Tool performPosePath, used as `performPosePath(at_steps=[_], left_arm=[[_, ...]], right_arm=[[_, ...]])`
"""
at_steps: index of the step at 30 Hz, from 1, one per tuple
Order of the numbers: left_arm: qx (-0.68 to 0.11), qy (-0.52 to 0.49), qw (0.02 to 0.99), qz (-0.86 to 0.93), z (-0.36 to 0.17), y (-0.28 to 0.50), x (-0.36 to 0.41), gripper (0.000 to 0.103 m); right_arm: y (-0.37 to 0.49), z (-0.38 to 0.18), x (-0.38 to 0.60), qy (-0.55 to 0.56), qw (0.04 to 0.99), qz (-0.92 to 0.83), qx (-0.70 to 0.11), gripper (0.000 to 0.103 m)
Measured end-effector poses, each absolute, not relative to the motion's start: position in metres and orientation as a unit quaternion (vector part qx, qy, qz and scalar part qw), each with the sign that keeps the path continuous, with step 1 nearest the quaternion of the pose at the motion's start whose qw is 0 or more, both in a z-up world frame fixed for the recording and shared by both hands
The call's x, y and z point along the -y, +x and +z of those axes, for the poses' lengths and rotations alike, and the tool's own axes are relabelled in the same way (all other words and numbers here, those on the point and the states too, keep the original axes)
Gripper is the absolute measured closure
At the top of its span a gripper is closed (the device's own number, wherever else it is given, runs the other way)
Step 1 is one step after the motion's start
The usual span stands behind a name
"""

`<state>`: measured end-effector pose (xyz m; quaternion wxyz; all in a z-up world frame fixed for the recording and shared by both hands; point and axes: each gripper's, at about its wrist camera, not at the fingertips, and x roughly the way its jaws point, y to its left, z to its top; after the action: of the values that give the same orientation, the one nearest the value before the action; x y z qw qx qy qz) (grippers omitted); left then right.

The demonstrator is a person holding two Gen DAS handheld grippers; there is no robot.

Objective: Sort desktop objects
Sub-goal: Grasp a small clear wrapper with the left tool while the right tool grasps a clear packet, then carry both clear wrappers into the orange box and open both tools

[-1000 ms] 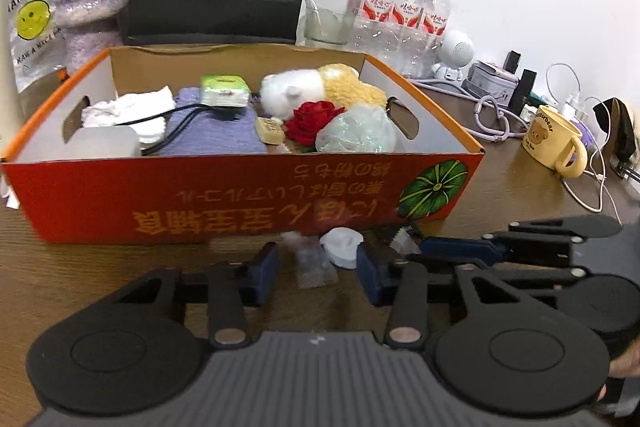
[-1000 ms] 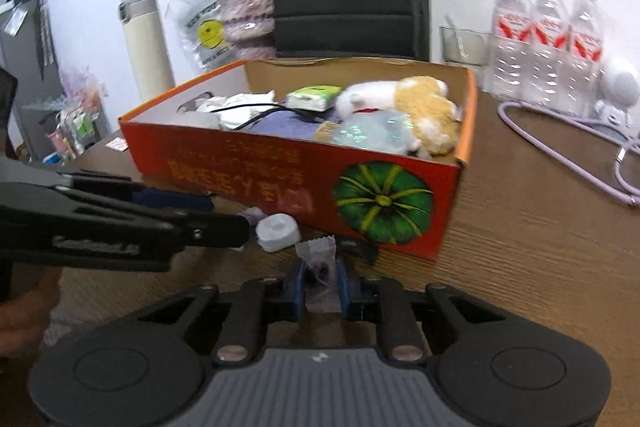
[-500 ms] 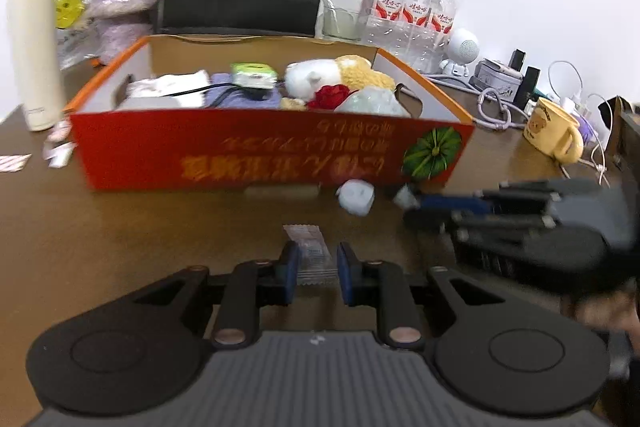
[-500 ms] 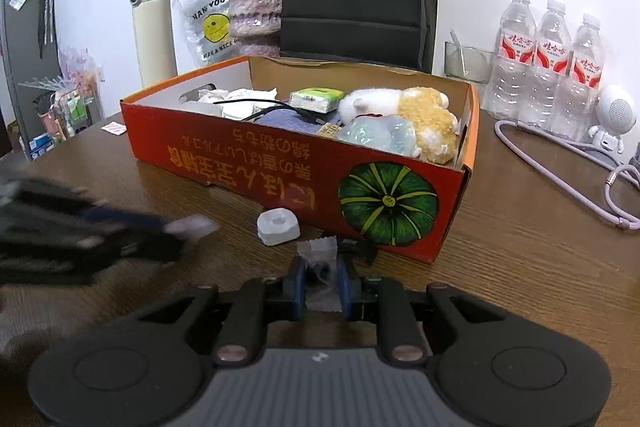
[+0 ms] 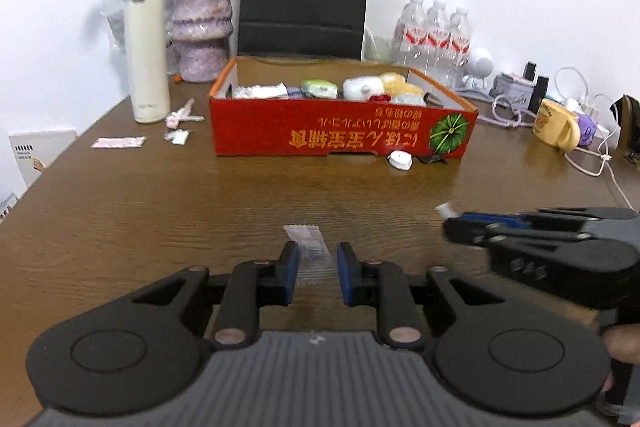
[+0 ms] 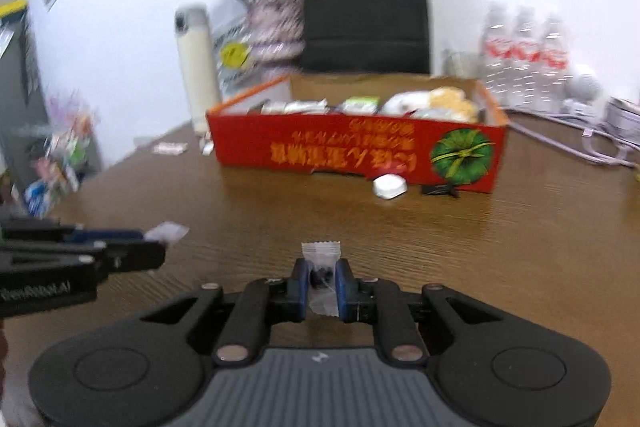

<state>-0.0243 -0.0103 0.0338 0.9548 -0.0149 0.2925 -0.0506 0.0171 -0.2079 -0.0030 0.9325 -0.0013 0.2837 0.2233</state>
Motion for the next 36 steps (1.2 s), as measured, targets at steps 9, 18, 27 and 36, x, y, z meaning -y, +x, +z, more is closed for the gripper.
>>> performPosePath(at_steps=[9, 18, 27, 36], left_arm=[[-0.227, -0.018, 0.972, -0.062, 0.059, -0.064, 0.014, 0.081], [-0.133, -0.004, 0.990, -0.042, 0.083, -0.111, 0.019, 0.081], [-0.129, -0.015, 0.990, -0.045, 0.090, -0.083, 0.018, 0.081], [-0.110, -0.014, 0.992, -0.063, 0.119, 0.017, 0.018, 0.081]], right_arm=[[-0.047, 0.040, 0.222, 0.027, 0.960, 0.192, -0.201, 0.090], [-0.083, 0.061, 0.213, 0.023, 0.973, 0.189, -0.134, 0.090], [-0.066, 0.065, 0.212, 0.033, 0.973, 0.184, -0.136, 0.090], [0.033, 0.096, 0.201, 0.033, 0.975, 0.188, -0.115, 0.090]])
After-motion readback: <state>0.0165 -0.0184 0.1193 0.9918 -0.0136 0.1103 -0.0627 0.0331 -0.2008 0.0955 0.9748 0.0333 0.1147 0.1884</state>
